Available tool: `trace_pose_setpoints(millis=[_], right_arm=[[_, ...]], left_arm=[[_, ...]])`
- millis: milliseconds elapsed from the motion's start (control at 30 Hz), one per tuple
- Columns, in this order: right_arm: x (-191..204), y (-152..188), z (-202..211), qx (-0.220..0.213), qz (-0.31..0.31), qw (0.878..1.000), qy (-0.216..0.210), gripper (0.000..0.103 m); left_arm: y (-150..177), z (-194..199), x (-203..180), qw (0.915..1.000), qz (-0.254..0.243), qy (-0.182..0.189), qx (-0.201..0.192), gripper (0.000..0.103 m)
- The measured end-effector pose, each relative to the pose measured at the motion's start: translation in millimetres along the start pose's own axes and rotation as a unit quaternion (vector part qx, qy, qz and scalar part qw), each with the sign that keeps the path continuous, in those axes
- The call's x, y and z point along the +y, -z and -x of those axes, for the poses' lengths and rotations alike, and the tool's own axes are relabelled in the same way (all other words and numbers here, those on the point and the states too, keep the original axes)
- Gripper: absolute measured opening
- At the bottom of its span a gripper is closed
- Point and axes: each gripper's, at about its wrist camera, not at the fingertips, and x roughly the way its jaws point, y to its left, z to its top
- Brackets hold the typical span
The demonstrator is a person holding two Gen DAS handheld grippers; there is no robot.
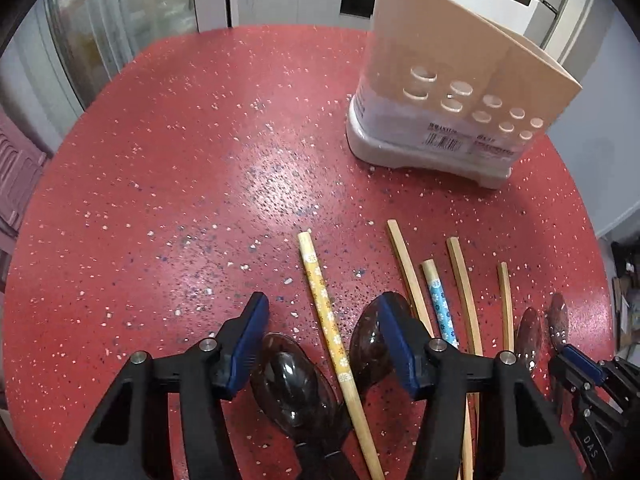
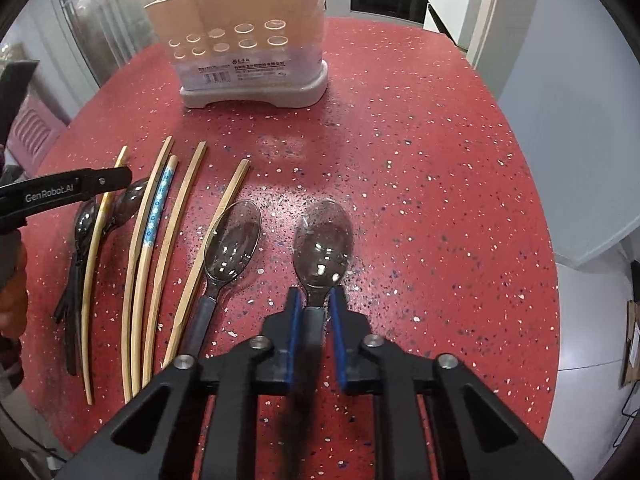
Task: Organize utensils
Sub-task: 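Grasp a clear spoon with the right tool while the left tool grasps the yellow patterned chopstick, then carry the clear spoon with the right tool while the left tool carries the chopstick to the beige holder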
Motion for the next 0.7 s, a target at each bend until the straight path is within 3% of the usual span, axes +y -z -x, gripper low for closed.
trace_pose_setpoints(millis=[33,67,100,133,167,433,700], right_arm=[[-1.3,-0.8,-0.2,0.001,-0.001,1.000,-0.004,0.013],[-2.4,-1.3,-0.2,0.002,0.000,1.000,-0.008,0.013],[-2.8,-1.3,0.2,0.001,0.000,1.000,-0.010,0.013],[-2.7,-0.1,1.1,0.000,0.000,1.000,-0.012,0.013],[-3.8,0.1,1.4,0.000,-0.001,1.000,-0.017,0.013],[-21.1,4.7,11.5,-0.011,-0.032,0.995,-0.090,0.013],[-37.5,-2.6,53.7,-0.066,-0.043,0.987,-0.140,0.013]], left_arm=[[-1.3,-0.6,0.3,1.0000,0.000,0.008,0.004,0.068],[-3.5,-1.1,0.9,0.9999,0.000,0.012,0.007,0.052],[-4.3,-2.3,0.8,0.9999,-0.001,0.011,0.012,0.049],[-5.3,-3.0,0.0,0.9999,-0.004,0.009,0.011,0.037],[-5.5,-3.5,-0.1,0.9998,-0.004,0.014,0.012,0.034],[4.3,21.2,2.9,0.9980,0.013,0.051,-0.036,0.033],[7.0,73.9,-1.1,0.9909,0.024,0.084,-0.103,0.033]])
